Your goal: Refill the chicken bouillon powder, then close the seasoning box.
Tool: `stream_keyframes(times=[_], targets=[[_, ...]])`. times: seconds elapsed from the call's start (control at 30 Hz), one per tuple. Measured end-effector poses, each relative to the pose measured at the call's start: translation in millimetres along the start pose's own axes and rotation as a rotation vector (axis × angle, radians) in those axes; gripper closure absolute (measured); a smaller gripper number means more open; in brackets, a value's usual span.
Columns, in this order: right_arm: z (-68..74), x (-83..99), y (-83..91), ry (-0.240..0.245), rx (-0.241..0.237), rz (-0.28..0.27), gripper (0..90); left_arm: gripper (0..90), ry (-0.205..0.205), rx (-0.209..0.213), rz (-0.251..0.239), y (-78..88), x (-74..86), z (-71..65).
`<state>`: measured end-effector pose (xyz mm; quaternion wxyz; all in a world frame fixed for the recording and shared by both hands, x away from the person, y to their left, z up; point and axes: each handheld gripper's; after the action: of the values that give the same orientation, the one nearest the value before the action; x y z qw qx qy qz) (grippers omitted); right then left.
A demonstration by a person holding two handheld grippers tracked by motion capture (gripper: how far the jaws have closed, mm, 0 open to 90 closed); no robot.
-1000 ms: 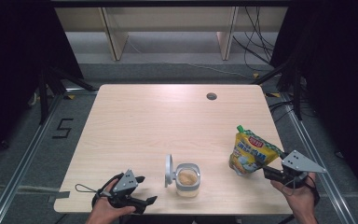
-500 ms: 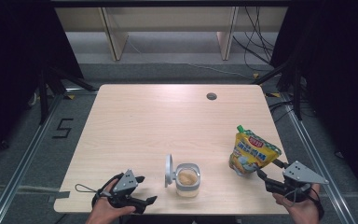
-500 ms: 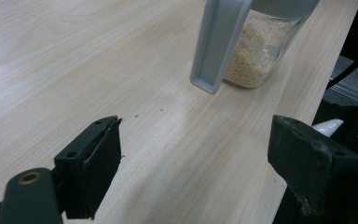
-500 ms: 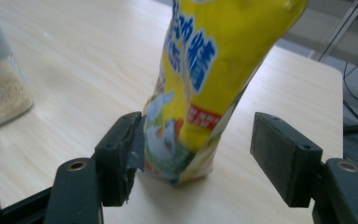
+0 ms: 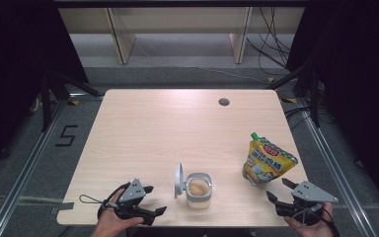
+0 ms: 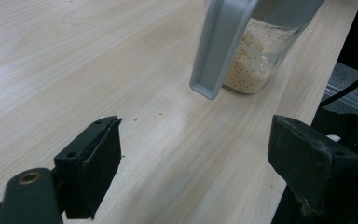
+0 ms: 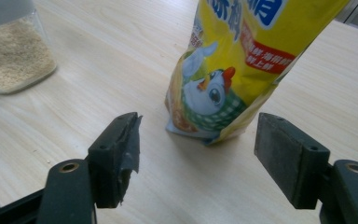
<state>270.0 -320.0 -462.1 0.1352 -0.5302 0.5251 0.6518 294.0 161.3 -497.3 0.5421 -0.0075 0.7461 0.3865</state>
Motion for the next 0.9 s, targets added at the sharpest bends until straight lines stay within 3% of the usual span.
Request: stream_keyframes(times=[0.07,0.1,0.13,0.17,0.23,0.27,0.3,0.33,0.37,0.4,0.47,0.5,0.57,0.6,0.67,0.8,0.83,0.9], targets=[[3.7,1.0,1.6,-0.027,-0.008,0.026,30.8,17.0,0.005,-0.006,-0.006,0.6,-1.5,-1.0],[7.9,1.6,2.9,-0.064,-0.003,0.041,30.4,17.0,0.003,-0.005,-0.011,0.6,-1.5,-0.7],[8.1,2.0,2.6,-0.059,-0.005,0.034,30.4,16.9,-0.001,-0.010,-0.010,1.2,-2.0,-0.6],[5.6,2.6,1.7,-0.006,0.008,0.021,30.3,17.0,-0.002,-0.010,-0.009,1.2,-2.1,-0.8],[8.6,3.5,2.5,-0.023,0.002,0.038,28.9,17.0,-0.009,-0.009,-0.001,1.7,-2.6,-0.8],[8.5,3.8,2.3,-0.008,0.006,0.024,28.9,17.0,-0.005,-0.008,-0.003,1.5,-2.7,-1.6],[10.4,3.9,3.2,-0.026,-0.016,0.043,28.9,17.0,-0.005,-0.006,-0.003,1.2,-3.1,-2.3],[10.3,4.2,3.5,0.003,0.009,0.027,28.9,17.0,0.004,-0.009,-0.004,0.6,-3.5,-3.5],[12.6,4.4,4.2,-0.015,-0.001,0.042,28.9,17.0,0.003,-0.009,-0.010,-0.5,-3.5,-3.7],[12.0,4.6,3.8,0.011,0.015,0.022,29.0,17.0,-0.016,-0.021,0.015,0.9,-5.0,-3.1],[14.8,4.5,5.2,-0.007,0.001,0.042,28.9,17.0,-0.029,-0.006,0.000,0.1,-6.5,-3.9],[15.4,4.8,5.5,-0.010,0.005,0.044,28.9,16.9,-0.004,-0.011,-0.009,-1.1,-6.3,-5.6],[15.0,5.4,5.0,0.014,0.016,0.036,28.9,17.0,-0.015,-0.013,0.001,0.2,-8.1,-6.8],[17.7,5.7,5.4,-0.012,0.016,0.043,28.9,17.0,-0.002,-0.010,-0.005,0.1,-8.4,-8.1],[15.7,5.5,3.6,0.026,0.007,0.034,28.9,17.4,-0.010,-0.016,0.002,2.3,-9.4,-8.5],[17.6,5.9,2.9,0.020,-0.004,0.049,28.9,22.7,-0.011,-0.011,-0.005,4.0,-11.2,-9.2],[20.3,6.3,4.2,0.000,0.006,0.056,28.9,26.3,-0.017,-0.007,-0.003,4.4,-11.4,-9.2],[19.0,6.1,4.1,0.028,0.001,0.049,29.0,36.2,-0.023,0.006,0.005,6.4,-12.7,-10.2]])
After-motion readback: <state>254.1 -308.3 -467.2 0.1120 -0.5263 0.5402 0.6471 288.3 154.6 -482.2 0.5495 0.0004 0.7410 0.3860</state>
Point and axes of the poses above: each handheld gripper's, and its own axes: y roughly backward along the jaws, x roughly out of its underside, z roughly to its left
